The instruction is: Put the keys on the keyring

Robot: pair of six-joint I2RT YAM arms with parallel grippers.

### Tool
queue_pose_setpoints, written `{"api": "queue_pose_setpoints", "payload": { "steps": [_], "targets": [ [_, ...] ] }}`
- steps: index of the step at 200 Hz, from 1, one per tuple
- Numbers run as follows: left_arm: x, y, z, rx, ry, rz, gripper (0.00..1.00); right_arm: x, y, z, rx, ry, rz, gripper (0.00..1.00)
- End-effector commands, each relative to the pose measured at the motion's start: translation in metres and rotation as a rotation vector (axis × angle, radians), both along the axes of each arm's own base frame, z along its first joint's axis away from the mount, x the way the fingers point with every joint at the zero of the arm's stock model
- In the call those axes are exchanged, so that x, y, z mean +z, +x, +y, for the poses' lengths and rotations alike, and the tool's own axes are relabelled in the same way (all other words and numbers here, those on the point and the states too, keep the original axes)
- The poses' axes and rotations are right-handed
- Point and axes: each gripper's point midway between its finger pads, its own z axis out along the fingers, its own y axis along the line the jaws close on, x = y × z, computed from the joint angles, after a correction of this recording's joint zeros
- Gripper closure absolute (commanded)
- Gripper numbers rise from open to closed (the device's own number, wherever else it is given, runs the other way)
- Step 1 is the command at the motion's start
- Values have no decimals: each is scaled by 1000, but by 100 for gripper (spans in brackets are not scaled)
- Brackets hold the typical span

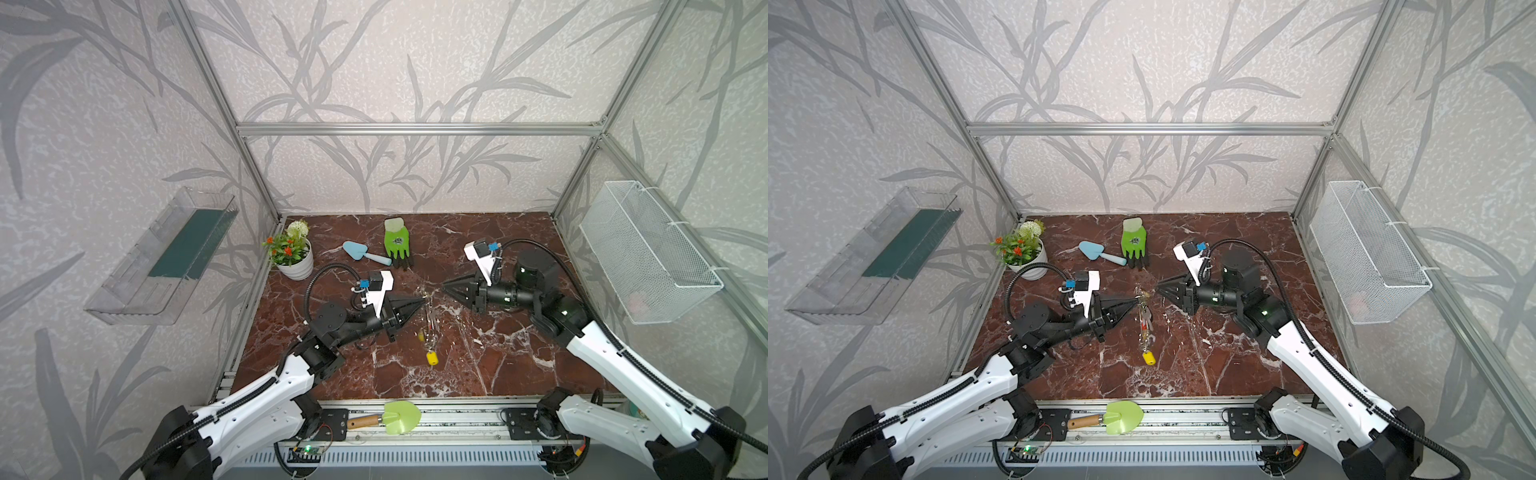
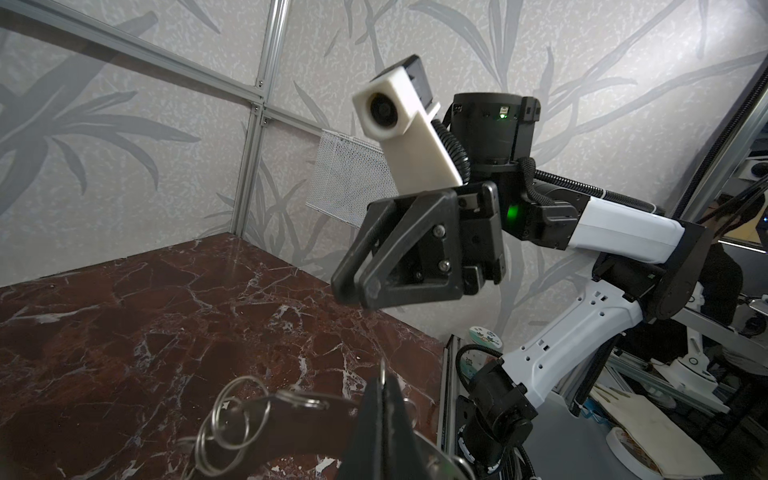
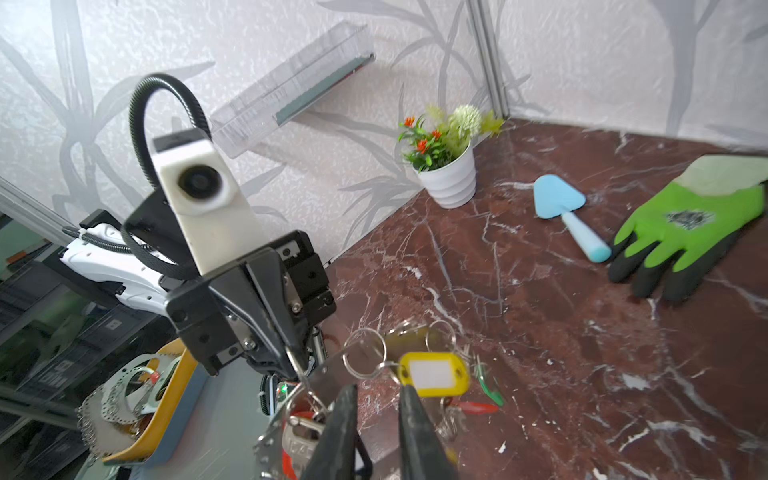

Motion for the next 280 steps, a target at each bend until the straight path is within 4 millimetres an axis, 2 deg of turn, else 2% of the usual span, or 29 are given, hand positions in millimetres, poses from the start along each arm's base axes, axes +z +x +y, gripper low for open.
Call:
{"api": "queue_pose_setpoints", "payload": {
  "steps": [1,24,93,110,154,200,280],
  "targets": [
    [25,-8,2,-29,-99,-62,100,2,-7,-3,8,3,-9,73],
    [26,-9,-1,-43,-116,-65,100,8,-14,3,73,41,-7,67],
    [31,-10,-8,-71,-148,-78,100,-6,-14,17,149,45,28,64],
    [30,-10,-10,-74,-144,-77,100,-8,-13,20,160,47,38,66],
    [31,-6,-9,-50,-143,-81,100,-10,-14,23,189,60,53,80],
    [32,-1,-13,-43,-137,-88,100,-14,-17,23,201,63,71,77],
    [38,-1,-9,-16,-138,-104,100,-14,-20,23,214,72,66,75]
  ]
}}
